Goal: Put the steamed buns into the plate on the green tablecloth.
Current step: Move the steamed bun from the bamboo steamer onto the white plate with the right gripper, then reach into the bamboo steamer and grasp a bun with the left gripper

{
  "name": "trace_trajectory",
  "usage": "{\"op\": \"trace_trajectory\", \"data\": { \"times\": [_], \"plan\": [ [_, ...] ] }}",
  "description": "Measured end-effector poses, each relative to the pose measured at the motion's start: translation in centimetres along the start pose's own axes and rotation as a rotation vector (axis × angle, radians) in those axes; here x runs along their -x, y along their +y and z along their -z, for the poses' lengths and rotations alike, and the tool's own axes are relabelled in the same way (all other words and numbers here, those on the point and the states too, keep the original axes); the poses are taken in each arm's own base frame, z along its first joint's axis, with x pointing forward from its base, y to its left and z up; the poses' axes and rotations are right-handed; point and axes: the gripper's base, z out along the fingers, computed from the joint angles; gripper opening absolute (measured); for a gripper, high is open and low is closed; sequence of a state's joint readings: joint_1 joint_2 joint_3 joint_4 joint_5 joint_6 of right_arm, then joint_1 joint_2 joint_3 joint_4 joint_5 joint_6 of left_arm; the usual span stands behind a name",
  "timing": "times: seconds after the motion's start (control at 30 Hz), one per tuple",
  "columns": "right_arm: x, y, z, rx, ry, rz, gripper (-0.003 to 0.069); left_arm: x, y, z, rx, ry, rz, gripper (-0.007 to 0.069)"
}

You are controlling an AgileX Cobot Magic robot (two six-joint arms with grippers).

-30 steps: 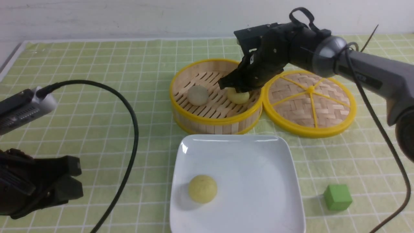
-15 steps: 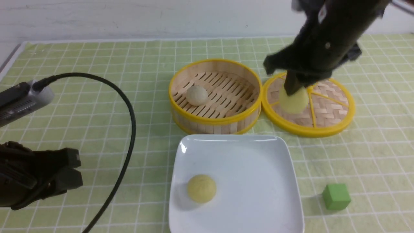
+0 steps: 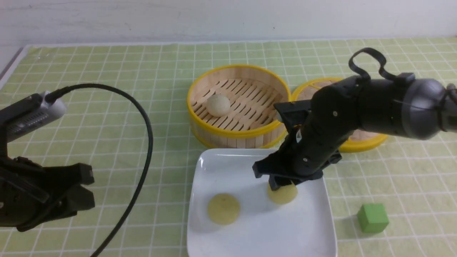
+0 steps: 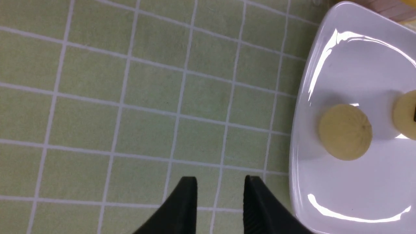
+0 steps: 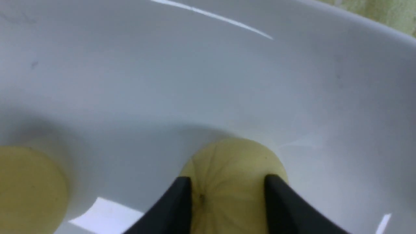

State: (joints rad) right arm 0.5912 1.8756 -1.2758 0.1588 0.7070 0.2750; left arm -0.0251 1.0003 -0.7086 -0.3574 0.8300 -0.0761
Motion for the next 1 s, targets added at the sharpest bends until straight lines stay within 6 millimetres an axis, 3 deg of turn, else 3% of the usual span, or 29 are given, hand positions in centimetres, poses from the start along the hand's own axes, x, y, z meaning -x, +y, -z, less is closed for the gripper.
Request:
{"op": "trace_trajectory", "data": {
  "times": [0.03,0.1,0.23,0.33,0.37,0.4,0.47,0.57,0.7,0.77,0.87,1.0],
  "plan": [
    [0.3,-0.1,1.0,-0.009,0.025,0.01,0.0425,0.1,-0.1,0.0,-0.006,-0.007,0.005,0.0237],
    [0.7,-0.3,2.7,-0.027,0.039,0.044,0.0467,0.2,-0.1,0.0,-0.015,-0.021,0.013,0.0237],
    [1.8,-0.9,8.0,-0.072,-0.028,0.111,0.0431,0.5,-0.2,0.0,-0.021,-0.052,0.016,0.0237],
    [1.4,-1.9,13.5,-0.133,-0.09,0.151,0.0249,0.5,-0.2,0.0,-0.021,-0.057,0.016,0.0237],
    [1.4,-2.0,13.5,-0.137,-0.084,0.153,0.0249,0.5,-0.2,0.0,-0.021,-0.057,0.016,0.0237],
    [0.3,-2.4,16.3,-0.161,-0.097,0.159,0.012,0.5,-0.2,0.0,-0.019,-0.059,0.014,0.0237],
    [-1.1,-2.9,18.8,-0.181,-0.111,0.163,0.002,0.6,-0.2,0.0,-0.019,-0.067,0.013,0.0237],
    [-4.0,-3.4,22.0,-0.175,-0.168,0.165,-0.0014,0.8,-0.2,0.0,-0.019,-0.086,0.013,0.0229],
    [-9.3,-4.8,23.8,-0.164,-0.192,0.163,-0.0014,1.2,-0.2,0.1,-0.022,-0.12,0.012,0.0141],
    [-12.3,-5.7,24.4,-0.154,-0.235,0.166,-0.0014,1.7,-0.5,0.2,-0.023,-0.118,0.007,0.0056],
    [-16.5,-7.4,23.7,-0.148,-0.323,0.18,-0.0014,3.3,-1.3,0.3,-0.029,-0.063,0.004,0.0002],
    [-20.8,-9.1,22.2,-0.123,-0.491,0.205,-0.0013,6.0,-3.4,-0.4,-0.065,-0.002,-0.083,0.0002]
  ]
}}
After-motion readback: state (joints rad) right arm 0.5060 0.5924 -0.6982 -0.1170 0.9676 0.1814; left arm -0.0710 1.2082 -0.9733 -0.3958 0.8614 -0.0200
